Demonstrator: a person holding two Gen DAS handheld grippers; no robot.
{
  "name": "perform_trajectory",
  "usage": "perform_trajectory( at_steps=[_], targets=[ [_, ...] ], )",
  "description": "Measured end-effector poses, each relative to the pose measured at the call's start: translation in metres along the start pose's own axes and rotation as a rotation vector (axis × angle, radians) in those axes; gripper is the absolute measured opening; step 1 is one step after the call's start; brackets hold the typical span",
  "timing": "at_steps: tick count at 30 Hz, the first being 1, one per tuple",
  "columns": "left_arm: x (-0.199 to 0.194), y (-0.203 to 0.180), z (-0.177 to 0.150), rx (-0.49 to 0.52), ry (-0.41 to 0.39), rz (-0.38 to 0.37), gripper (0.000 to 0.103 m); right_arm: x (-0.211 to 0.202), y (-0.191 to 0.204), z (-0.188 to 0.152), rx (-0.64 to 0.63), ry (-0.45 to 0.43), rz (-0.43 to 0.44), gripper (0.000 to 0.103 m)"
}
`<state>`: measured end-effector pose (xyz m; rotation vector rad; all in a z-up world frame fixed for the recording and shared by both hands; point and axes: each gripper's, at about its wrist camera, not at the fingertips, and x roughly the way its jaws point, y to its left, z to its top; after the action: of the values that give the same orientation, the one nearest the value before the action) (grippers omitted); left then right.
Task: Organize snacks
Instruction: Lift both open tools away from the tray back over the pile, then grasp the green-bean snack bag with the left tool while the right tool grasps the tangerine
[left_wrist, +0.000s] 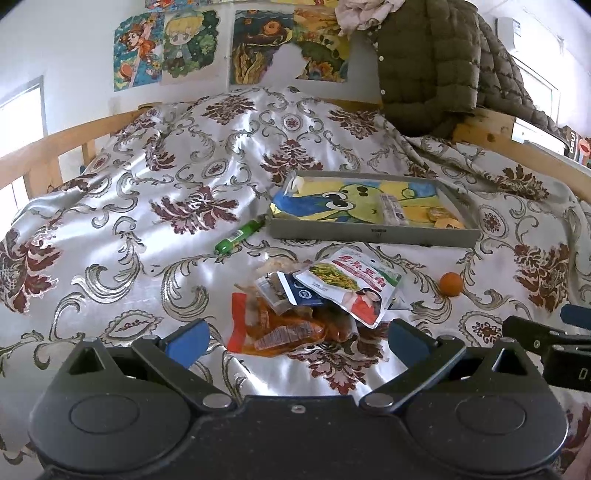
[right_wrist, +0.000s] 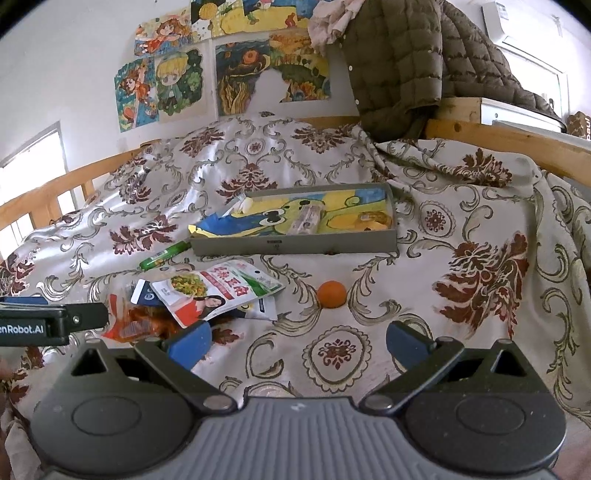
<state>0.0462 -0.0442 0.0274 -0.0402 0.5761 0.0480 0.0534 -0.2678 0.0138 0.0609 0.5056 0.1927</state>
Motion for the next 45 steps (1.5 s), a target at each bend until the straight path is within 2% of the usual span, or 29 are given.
perform_trajectory(
  at_steps=[6,14,22,30,38,45],
  targets=[
    [0.007,-0.002,-0.001,-0.014,0.008,0.011,0.102,0.008,-0.004,0.001,0.012,0.030,-0.003,0.103],
    [0.008,-0.013,0.000,0.059,-0.037,0.019,0.102,0.021,-0.008,0.005,0.023,0.070,0.025,0.103],
    [0.019,-0.027,0.007,0.144,-0.064,0.019,0.102,0.046,-0.013,0.020,-0.064,0.067,0.040,0.103],
    [0.062,-0.029,0.027,0.225,-0.023,0.002,0.102,0.090,-0.025,0.030,-0.101,0.096,0.052,0.103],
    [0.110,-0.036,0.055,0.268,0.026,-0.081,0.102,0.129,-0.040,0.033,-0.096,0.098,0.089,0.103],
    [0.151,-0.048,0.058,0.342,0.139,-0.129,0.102,0.149,-0.045,0.028,-0.116,0.116,0.078,0.087]
  ],
)
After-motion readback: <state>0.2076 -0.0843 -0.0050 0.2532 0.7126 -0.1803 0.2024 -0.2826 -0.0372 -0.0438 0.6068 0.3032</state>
